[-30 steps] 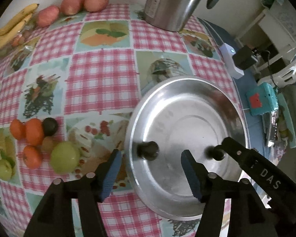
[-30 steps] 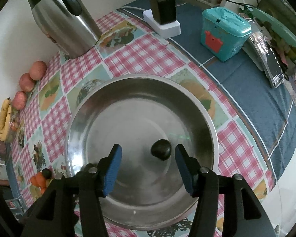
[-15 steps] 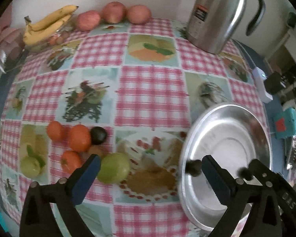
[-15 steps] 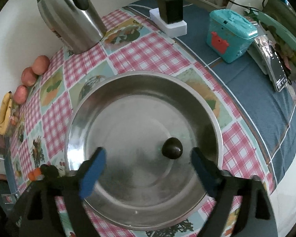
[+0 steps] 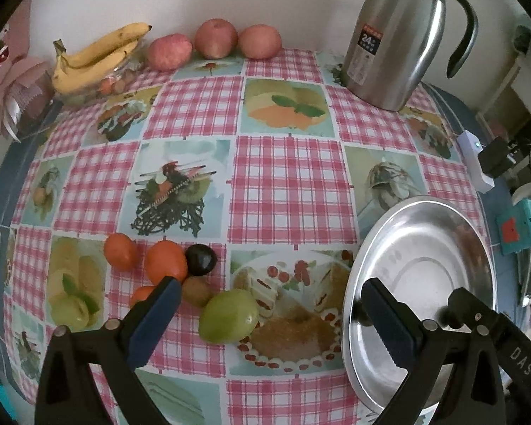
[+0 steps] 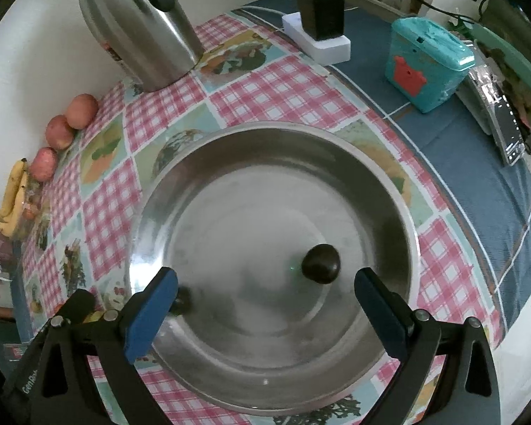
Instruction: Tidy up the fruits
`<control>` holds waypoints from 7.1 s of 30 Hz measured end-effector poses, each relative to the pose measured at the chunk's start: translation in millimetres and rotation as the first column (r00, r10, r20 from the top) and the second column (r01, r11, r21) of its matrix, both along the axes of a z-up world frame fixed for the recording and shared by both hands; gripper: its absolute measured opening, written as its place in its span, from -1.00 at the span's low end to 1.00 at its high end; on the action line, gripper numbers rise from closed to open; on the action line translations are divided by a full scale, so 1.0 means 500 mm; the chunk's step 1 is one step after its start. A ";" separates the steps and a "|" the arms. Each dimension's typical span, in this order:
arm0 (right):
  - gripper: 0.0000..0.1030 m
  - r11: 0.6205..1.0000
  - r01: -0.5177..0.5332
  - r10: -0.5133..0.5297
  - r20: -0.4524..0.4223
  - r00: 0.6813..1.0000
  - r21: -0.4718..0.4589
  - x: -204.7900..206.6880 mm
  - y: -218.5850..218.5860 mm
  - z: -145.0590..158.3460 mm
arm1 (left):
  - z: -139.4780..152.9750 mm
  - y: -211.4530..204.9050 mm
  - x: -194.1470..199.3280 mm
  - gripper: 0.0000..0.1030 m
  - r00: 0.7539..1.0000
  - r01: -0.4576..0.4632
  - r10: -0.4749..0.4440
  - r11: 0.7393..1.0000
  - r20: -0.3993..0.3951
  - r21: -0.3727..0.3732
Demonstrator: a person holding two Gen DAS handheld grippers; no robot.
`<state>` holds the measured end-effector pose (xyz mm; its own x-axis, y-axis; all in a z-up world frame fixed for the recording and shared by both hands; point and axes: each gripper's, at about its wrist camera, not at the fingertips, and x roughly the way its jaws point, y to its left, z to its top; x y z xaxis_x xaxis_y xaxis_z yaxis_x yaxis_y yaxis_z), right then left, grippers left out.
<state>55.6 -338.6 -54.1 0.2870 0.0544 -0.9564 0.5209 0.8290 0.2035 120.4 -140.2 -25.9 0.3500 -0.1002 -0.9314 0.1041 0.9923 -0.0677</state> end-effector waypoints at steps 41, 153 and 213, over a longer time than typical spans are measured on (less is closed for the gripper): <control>0.94 0.892 -0.452 0.452 0.042 0.891 -0.019 0.077 0.385 0.050 | 0.034 0.459 -0.033 1.00 0.897 -0.437 0.437 0.899 0.070 -0.010; -0.01 0.893 -0.442 0.441 -0.030 0.897 -0.088 0.094 0.411 -0.037 | -0.080 0.438 -0.022 0.02 0.891 -0.452 0.438 0.883 -0.123 -0.128; 0.00 0.993 0.113 -0.111 0.030 0.993 -0.042 -0.003 -0.043 0.064 | -0.044 -0.166 -0.077 0.02 0.956 0.258 -0.278 0.949 -0.097 -0.183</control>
